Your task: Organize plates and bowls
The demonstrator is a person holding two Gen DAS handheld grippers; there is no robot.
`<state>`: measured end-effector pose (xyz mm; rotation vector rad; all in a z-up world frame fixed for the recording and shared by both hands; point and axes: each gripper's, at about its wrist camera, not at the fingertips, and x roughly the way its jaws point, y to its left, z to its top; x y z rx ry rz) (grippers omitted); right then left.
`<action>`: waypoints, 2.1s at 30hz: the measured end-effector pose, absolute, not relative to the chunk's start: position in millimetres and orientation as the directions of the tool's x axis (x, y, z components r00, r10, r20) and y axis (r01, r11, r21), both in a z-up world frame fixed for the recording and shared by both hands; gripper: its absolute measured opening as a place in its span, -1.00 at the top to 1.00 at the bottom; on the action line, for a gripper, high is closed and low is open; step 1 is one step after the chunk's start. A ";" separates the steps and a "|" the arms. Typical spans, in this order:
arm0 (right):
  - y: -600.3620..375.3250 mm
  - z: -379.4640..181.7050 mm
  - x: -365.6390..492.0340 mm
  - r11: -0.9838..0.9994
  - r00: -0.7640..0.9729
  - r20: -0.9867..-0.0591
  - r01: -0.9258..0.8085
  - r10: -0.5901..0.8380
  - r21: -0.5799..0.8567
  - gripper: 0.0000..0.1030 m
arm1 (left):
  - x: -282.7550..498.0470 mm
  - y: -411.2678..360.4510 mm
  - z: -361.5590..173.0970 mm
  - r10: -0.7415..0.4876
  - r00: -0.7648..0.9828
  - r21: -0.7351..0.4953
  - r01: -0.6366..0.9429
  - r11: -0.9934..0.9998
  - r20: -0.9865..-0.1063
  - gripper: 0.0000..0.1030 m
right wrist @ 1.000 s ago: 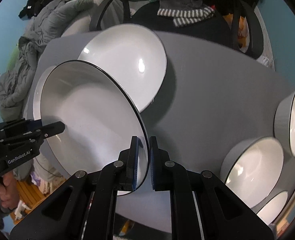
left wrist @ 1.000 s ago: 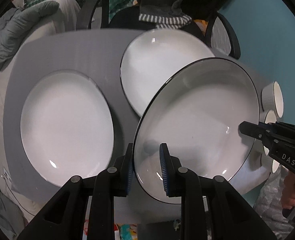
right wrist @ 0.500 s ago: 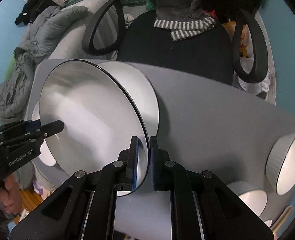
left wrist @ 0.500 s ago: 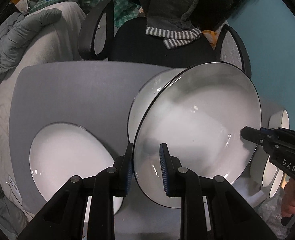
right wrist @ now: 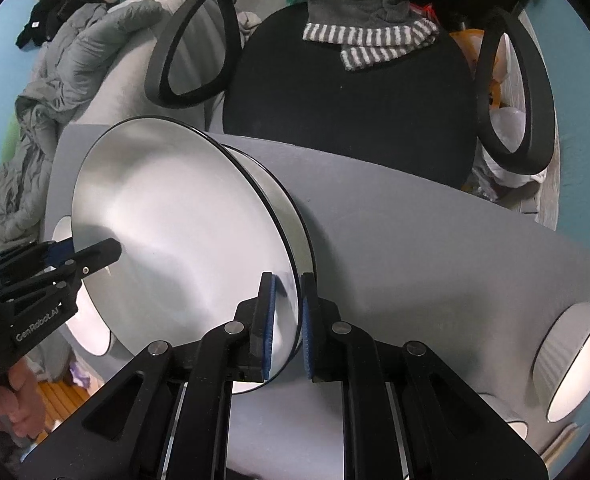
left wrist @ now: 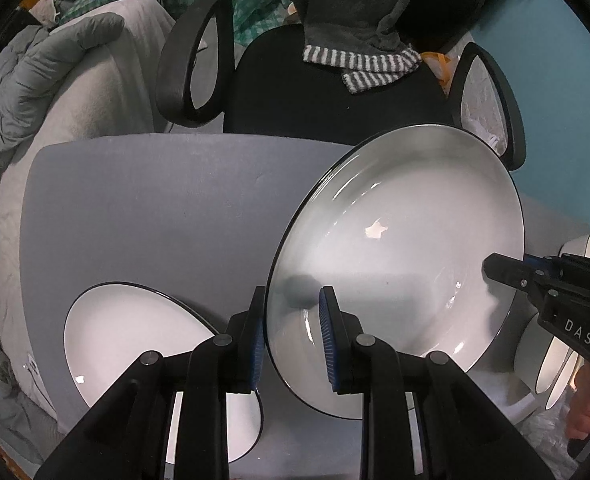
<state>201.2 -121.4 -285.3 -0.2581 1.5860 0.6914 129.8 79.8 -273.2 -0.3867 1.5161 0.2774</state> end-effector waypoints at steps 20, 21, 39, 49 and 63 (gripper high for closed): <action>-108.3 -296.1 194.9 0.781 -0.195 -0.957 -0.554 0.214 0.287 0.27 | 132.6 74.5 -289.3 -0.055 -0.020 -0.043 -0.386 0.921 -0.998 0.22; -107.2 -296.1 194.2 0.781 -0.197 -0.956 -0.553 0.217 0.291 0.23 | 132.7 72.8 -289.7 -0.050 -0.022 -0.038 -0.379 0.925 -0.999 0.21; -104.6 -279.7 189.0 0.813 -0.127 -0.981 -0.550 0.145 0.191 -0.30 | 132.3 59.2 -287.0 -0.017 -0.021 -0.008 -0.373 0.928 -1.000 0.03; -115.1 -271.8 188.9 0.804 -0.112 -0.982 -0.565 0.150 0.187 -0.30 | 117.1 58.0 -269.2 -0.003 0.019 -0.011 -0.416 0.909 -1.000 -0.18; -136.9 -248.3 168.2 0.742 -0.094 -0.983 -0.646 0.155 0.179 -0.30 | 66.8 40.3 -231.5 0.048 0.057 0.018 -0.441 0.897 -0.997 -0.47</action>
